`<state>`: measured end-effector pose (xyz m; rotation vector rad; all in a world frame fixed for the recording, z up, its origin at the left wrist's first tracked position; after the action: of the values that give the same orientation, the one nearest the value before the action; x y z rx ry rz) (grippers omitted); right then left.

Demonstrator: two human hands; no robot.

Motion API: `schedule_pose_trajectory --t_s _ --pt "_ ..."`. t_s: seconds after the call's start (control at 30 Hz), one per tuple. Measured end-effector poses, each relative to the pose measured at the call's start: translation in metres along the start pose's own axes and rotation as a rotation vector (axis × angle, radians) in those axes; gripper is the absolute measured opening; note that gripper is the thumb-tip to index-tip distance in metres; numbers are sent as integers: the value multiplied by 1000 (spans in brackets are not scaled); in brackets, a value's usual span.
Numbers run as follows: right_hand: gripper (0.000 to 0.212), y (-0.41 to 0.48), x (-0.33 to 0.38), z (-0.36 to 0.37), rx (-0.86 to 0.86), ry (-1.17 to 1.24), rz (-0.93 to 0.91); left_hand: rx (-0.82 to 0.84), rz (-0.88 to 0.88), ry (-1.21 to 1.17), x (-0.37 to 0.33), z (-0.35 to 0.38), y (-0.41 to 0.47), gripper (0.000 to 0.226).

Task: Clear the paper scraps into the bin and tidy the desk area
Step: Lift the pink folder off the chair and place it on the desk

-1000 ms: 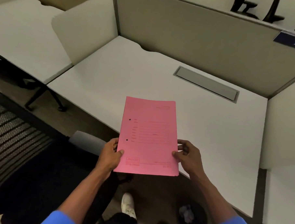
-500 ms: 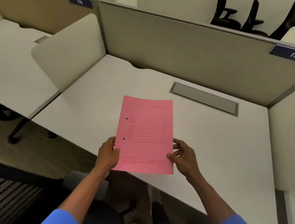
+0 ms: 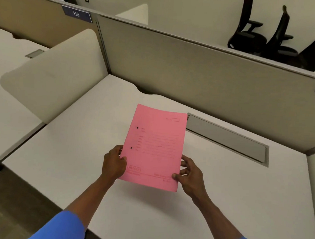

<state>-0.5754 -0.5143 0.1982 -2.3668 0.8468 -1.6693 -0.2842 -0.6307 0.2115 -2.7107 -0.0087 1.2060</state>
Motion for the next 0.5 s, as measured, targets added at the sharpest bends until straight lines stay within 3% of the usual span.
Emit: schedule_pose_trajectory --t_s 0.5 --pt "83 173 19 12 -7 47 81 -12 46 141 -27 57 204 43"
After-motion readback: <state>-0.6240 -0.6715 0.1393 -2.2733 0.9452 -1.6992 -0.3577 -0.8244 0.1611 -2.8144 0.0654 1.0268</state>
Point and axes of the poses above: each hand's wrist, its own y-axis towards the middle knuckle, its own z-axis out of the palm, x = y × z, the point moved 4 cm from there along y, towards the middle knuckle, and after that the axes turned 8 degrees about z, right-handed, at the moved point
